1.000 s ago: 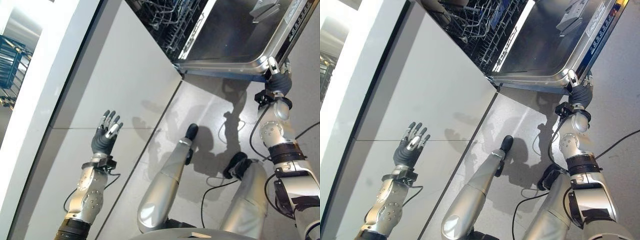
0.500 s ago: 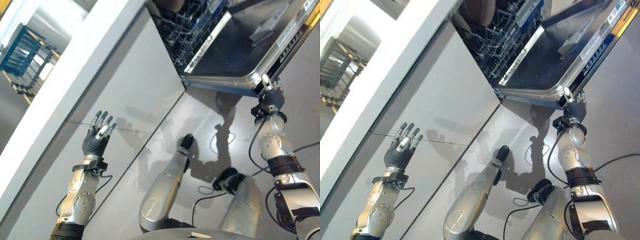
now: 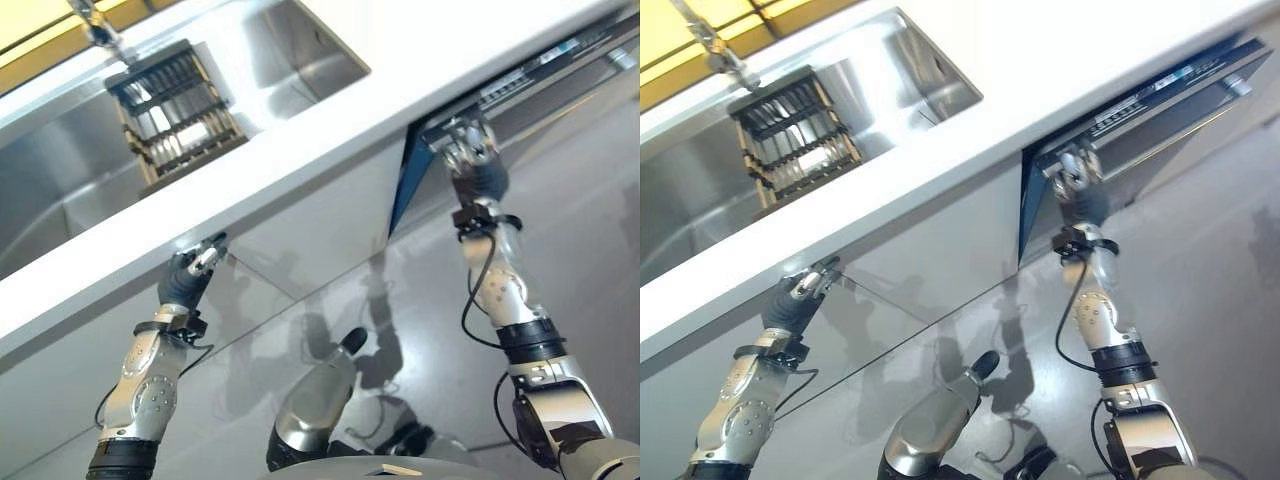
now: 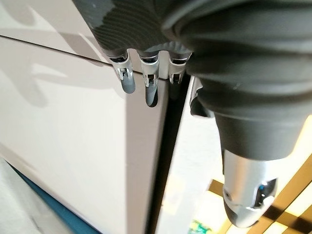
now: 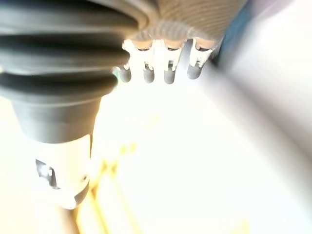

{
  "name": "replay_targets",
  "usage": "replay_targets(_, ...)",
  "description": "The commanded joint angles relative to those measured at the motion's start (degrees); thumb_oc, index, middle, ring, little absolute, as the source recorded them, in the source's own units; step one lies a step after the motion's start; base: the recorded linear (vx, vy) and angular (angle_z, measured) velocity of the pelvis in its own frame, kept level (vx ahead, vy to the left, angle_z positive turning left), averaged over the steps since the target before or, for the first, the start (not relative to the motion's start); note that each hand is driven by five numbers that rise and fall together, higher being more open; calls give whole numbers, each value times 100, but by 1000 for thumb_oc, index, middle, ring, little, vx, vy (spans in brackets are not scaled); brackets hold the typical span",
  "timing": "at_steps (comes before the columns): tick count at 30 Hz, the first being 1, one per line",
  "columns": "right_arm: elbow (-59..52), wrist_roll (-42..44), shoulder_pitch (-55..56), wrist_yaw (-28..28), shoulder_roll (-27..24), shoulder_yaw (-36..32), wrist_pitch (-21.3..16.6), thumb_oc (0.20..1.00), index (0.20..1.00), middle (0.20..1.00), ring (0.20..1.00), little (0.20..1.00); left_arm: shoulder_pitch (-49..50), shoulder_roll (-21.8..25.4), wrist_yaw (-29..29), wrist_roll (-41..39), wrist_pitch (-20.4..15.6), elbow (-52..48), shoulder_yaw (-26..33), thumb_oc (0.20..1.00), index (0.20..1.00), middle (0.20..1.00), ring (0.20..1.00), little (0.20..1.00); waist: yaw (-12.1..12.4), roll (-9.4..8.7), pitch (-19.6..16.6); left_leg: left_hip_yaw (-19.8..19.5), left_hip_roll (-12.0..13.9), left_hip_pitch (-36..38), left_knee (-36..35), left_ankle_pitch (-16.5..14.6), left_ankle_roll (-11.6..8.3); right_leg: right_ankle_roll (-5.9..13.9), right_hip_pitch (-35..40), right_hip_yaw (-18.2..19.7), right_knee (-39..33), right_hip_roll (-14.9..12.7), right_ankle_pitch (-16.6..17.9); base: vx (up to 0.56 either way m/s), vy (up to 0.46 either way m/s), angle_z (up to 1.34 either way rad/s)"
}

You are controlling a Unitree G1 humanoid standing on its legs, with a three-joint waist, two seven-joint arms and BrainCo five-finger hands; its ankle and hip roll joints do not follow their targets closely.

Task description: Pick up plates and place into dishwasher.

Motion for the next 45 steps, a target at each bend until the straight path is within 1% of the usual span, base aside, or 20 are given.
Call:
replay_targets(1, -197, -240, -200, 105, 237, 191, -376, 1000, 1000, 1000, 1000, 1000, 108, 551, 27, 258, -337, -133, 304, 1000, 1000, 1000, 1000, 1000, 200, -310, -959, 157, 124, 402, -736, 203, 426, 106, 469, 368, -624, -258, 1435, 40, -141, 34)
replay_targets(5, -300, -206, 171, 194, 245, 85, -440, 1000, 1000, 1000, 1000, 1000, 166, 567, -67, 394, -193, -164, 355, 1000, 1000, 1000, 1000, 1000, 163, -447, -1160, 127, 263, 647, -866, 196, 358, 112, 769, 306, -884, -128, 1418, 4, -126, 7)
replay_targets(10, -373, -289, 379, 194, 261, 55, -407, 1000, 1000, 1000, 1000, 1000, 200, 577, -67, 384, -138, -128, 406, 1000, 1000, 1000, 1000, 1000, 90, -491, -1270, 170, 375, 791, -980, 214, 307, 123, 907, 321, -1049, -60, 1451, -59, -72, -15)
replay_targets(11, -464, -649, 555, 145, 199, 5, -486, 1000, 1000, 1000, 1000, 1000, 163, 579, -68, 482, -143, -120, 428, 1000, 1000, 1000, 1000, 1000, 6, -516, -1391, 206, 442, 795, -1047, 371, 288, 111, 936, 268, -1229, -22, 1630, -213, -99, -8)
replay_targets(13, -641, -793, 628, 146, 102, -63, -499, 1000, 1000, 1000, 1000, 1000, 114, 591, -3, 545, -160, -120, 420, 1000, 1000, 1000, 1000, 1000, -58, -547, -1452, 228, 506, 846, -1112, 384, 260, 112, 944, 303, -1282, 29, 1639, -197, -131, -8)
replay_targets(21, -1112, -1379, 621, 170, -145, 35, -65, 1000, 1000, 1000, 1000, 1000, -92, 559, 429, 1048, -380, -63, 406, 1000, 1000, 1000, 1000, 1000, -261, -565, -1619, 377, 847, 919, -1197, 481, 45, -30, 950, 473, -1459, 342, 1351, -124, -95, -11)
replay_targets(25, -1201, -1773, 420, 42, -288, 329, 206, 1000, 1000, 1000, 1000, 1000, -119, 500, 692, 928, -485, -142, 411, 1000, 1000, 1000, 1000, 1000, -153, -592, -1614, 357, 950, 802, -1111, 541, -72, -124, 922, 509, -1642, 493, 1370, -86, -91, -14)
replay_targets(27, -1253, -1949, 457, 6, -383, 356, 303, 1000, 1000, 1000, 1000, 1000, -80, 426, 590, 939, -571, -216, 487, 1000, 1000, 1000, 1000, 1000, -128, -626, -1546, 636, 851, 644, -726, 417, -68, -169, 889, 472, -1625, 491, 1390, -76, -28, -11)
replay_targets(28, -1336, -1923, 548, -74, -508, 307, 311, 1000, 1000, 1000, 1000, 1000, -123, 363, 412, 977, -488, -332, 463, 1000, 1000, 1000, 1000, 1000, -202, -680, -1473, 1271, 699, 467, -286, 269, -66, -176, 926, 341, -1600, 454, 1409, -66, 21, 0)
replay_targets(29, -1430, -1976, 659, -155, -618, 228, 329, 1000, 1000, 1000, 1000, 1000, -177, 292, 237, 978, -493, -455, 421, 1000, 1000, 1000, 1000, 1000, -286, -738, -1411, 1812, 586, 299, 137, 30, -18, -177, 957, 190, -1527, 378, 1397, -27, 48, 45)
replay_targets(30, -1518, -2069, 747, -215, -688, 171, 335, 1000, 1000, 1000, 1000, 1000, -210, 249, 77, 874, -441, -592, 377, 1000, 1000, 1000, 1000, 1000, -323, -773, -1384, 2039, 508, 249, 230, -111, 55, -188, 987, 83, -1434, 328, 1367, 7, 47, 97)
replay_targets(31, -1524, -2070, 752, -217, -688, 169, 338, 1000, 1000, 1000, 1000, 1000, -207, 248, 77, 873, -437, -597, 377, 1000, 1000, 1000, 1000, 1000, -327, -775, -1382, 2036, 501, 248, 237, -115, 58, -185, 988, 78, -1425, 321, 1359, 112, 8, 127)
replay_targets(32, -1570, -2118, 820, -220, -700, 168, 287, 1000, 1000, 1000, 1000, 1000, -199, 232, -69, 763, -431, -682, 337, 1000, 1000, 1000, 1000, 1000, -323, -816, -1369, 2002, 480, 331, 183, -290, 78, -170, 1014, 103, -1307, 285, 1266, 233, 101, 97)
replay_targets(33, -1562, -2207, 935, -51, -592, 264, 96, 1000, 1000, 1000, 1000, 1000, -74, 240, -265, 706, -791, -853, 179, 1000, 1000, 1000, 1000, 1000, -313, -827, -1314, 1823, 363, 468, 136, -426, 262, -115, 916, 160, -762, 75, 1321, 229, 182, 51)
replay_targets(35, -1651, -2179, 1050, -51, -622, 306, 5, 1000, 1000, 1000, 1000, 1000, -174, 295, -292, 611, -656, -1020, 42, 1000, 1000, 1000, 1000, 1000, -386, -878, -1311, 1859, 98, 520, 71, -368, 638, 99, 764, 361, -65, -170, 1830, 169, 223, 28)
replay_targets(36, -1679, -2161, 1091, -85, -621, 330, -31, 1000, 1000, 1000, 1000, 1000, -245, 299, -305, 585, -587, -1036, -29, 1000, 1000, 1000, 1000, 1000, -408, -895, -1317, 1803, 21, 588, -13, -363, 730, 153, 691, 461, 278, -251, 1948, 205, 195, 54)
replay_targets(37, -1752, -2133, 1184, -155, -631, 382, -122, 1000, 1000, 1000, 1000, 1000, -405, 311, -281, 628, -598, -1031, -256, 1000, 1000, 1000, 1000, 1000, -521, -859, -1329, 1613, -88, 779, -213, -327, 870, 212, 407, 670, 1094, -323, 2262, 179, 180, 82)
replay_targets(38, -1830, -2047, 1273, -119, -665, 365, -180, 1000, 1000, 1000, 1000, 1000, -487, 336, -262, 593, -585, -1073, -389, 1000, 1000, 1000, 1000, 1000, -618, -822, -1324, 1494, -141, 885, -323, -325, 957, 213, 191, 889, 1567, -293, 2352, 178, 154, 101)
replay_targets(39, -1867, -1967, 1358, -2, -668, 354, -250, 1000, 1000, 1000, 1000, 1000, -525, 340, -249, 571, -602, -1106, -474, 1000, 1000, 1000, 1000, 1000, -696, -790, -1321, 1410, -177, 959, -402, -315, 1017, 186, 22, 1099, 1811, -280, 2442, 92, 63, 113)
replay_targets(45, -1867, -1966, 1360, -1, -674, 354, -250, 1000, 1000, 1000, 1000, 1000, -526, 335, -249, 571, -603, -1106, -477, 1000, 1000, 1000, 1000, 1000, -705, -768, -1353, 1393, -150, 937, -421, -291, 1012, 172, 11, 1076, 1771, -247, 2474, 6, 3, 41)
